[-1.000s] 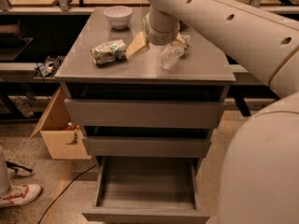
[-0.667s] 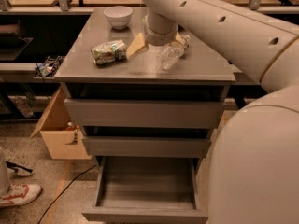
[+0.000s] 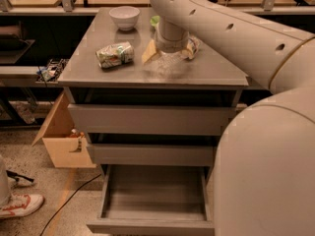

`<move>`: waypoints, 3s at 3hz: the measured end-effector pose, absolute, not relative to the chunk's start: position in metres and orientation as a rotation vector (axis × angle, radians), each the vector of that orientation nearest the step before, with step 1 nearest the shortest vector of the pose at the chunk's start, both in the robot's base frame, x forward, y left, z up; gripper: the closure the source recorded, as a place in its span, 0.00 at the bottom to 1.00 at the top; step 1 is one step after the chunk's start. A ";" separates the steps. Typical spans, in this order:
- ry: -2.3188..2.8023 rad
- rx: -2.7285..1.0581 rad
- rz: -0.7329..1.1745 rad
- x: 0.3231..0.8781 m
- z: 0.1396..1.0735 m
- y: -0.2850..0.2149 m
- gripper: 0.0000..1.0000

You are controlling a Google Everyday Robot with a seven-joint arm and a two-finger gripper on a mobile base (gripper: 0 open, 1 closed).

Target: Place water bottle into bottom drawer

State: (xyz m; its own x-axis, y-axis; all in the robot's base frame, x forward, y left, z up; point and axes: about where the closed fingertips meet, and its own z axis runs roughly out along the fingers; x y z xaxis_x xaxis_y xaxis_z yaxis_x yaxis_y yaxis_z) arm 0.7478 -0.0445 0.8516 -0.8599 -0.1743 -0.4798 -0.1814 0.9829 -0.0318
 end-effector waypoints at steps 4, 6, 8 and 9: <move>2.547 -0.266 -0.023 0.739 0.876 -0.073 0.85; 2.462 -0.306 0.037 0.761 0.912 -0.075 0.39; 2.446 -0.252 0.038 0.774 0.922 -0.073 0.00; 2.446 -0.252 0.038 0.774 0.922 -0.073 0.00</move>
Offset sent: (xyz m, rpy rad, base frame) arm -0.0133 -0.0269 0.0075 -0.0381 -0.0488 -0.0197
